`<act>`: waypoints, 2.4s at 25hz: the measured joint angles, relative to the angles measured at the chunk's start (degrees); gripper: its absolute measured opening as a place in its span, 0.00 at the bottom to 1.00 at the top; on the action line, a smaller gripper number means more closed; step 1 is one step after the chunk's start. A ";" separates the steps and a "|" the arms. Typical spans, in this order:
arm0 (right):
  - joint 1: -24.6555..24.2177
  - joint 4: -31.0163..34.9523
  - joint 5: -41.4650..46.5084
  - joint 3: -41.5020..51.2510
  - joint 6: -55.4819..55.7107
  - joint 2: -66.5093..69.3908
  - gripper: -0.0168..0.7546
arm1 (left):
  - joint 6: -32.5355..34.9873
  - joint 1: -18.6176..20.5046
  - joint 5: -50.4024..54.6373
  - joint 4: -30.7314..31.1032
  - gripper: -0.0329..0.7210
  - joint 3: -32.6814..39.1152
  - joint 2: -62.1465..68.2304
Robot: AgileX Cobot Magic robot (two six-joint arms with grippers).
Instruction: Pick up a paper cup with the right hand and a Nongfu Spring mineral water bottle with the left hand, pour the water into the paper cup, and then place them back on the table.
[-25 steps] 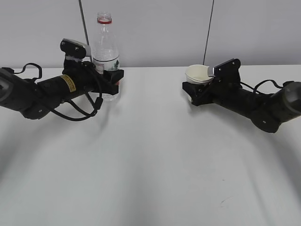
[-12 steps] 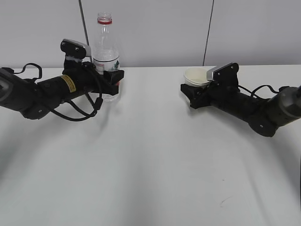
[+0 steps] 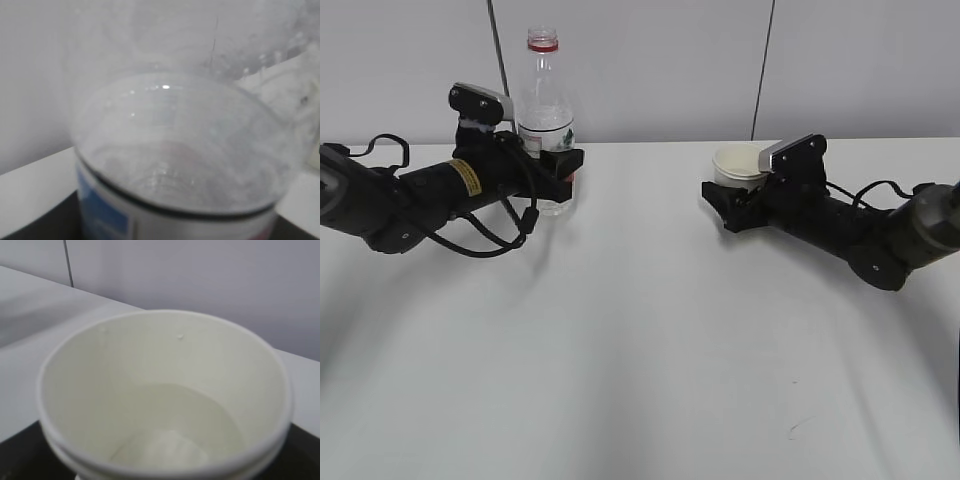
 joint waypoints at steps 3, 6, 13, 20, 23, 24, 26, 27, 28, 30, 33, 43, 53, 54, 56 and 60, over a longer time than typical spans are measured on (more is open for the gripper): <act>-0.05 0.00 0.24 0.00 0.00 0.00 0.85 | 0.00 0.00 0.00 0.06 0.53 0.00 0.00; -0.14 0.00 0.62 0.00 0.00 0.00 0.85 | 0.00 0.00 0.05 0.06 0.53 0.00 0.00; -0.63 0.13 2.62 0.62 0.00 0.00 0.85 | 0.00 0.00 0.05 0.08 0.53 0.00 0.00; -1.74 0.63 -1.23 4.75 0.21 0.00 0.85 | 0.00 0.00 0.20 0.12 0.53 0.00 0.00; -2.03 0.91 -3.30 5.96 0.21 0.00 0.85 | 0.00 0.00 0.92 0.12 0.53 0.00 0.00; -2.17 0.91 -3.72 6.23 0.21 0.00 0.85 | 0.00 0.00 1.30 0.12 0.53 0.00 0.00; -2.17 1.15 -4.43 7.26 0.21 0.00 0.85 | 0.00 0.00 1.83 0.12 0.53 0.00 0.00; -2.17 1.53 -4.69 7.86 0.21 0.00 0.85 | 0.00 0.00 1.90 0.12 0.53 0.00 0.00; -2.17 2.08 -4.80 8.47 0.09 -0.11 0.85 | 0.00 0.00 1.96 0.12 0.53 0.00 0.00; -2.24 2.63 -5.21 9.91 -0.46 -0.57 0.85 | 0.00 0.00 1.96 0.12 0.53 0.00 0.00; -3.01 3.00 -7.33 12.31 -0.89 -1.53 0.85 | 0.00 0.00 1.96 0.12 0.53 0.00 0.00; -3.44 3.23 -10.82 23.11 -1.04 -12.26 0.83 | 0.00 0.00 1.76 -1.78 0.53 0.00 0.00; -3.44 2.86 -7.59 35.37 -0.65 -30.88 0.79 | 0.00 0.00 1.76 -7.65 0.53 0.00 0.00; -3.44 2.76 -7.59 36.75 -0.52 -32.46 0.79 | 0.00 0.00 1.76 -7.80 0.53 0.00 0.00; -3.44 2.33 -7.43 39.28 -0.20 -34.76 0.79 | 0.00 0.00 1.76 -8.34 0.53 0.00 0.00; -3.44 2.01 -7.45 43.21 -0.04 -37.01 0.79 | 0.00 0.00 1.43 -9.75 0.53 -0.13 1.08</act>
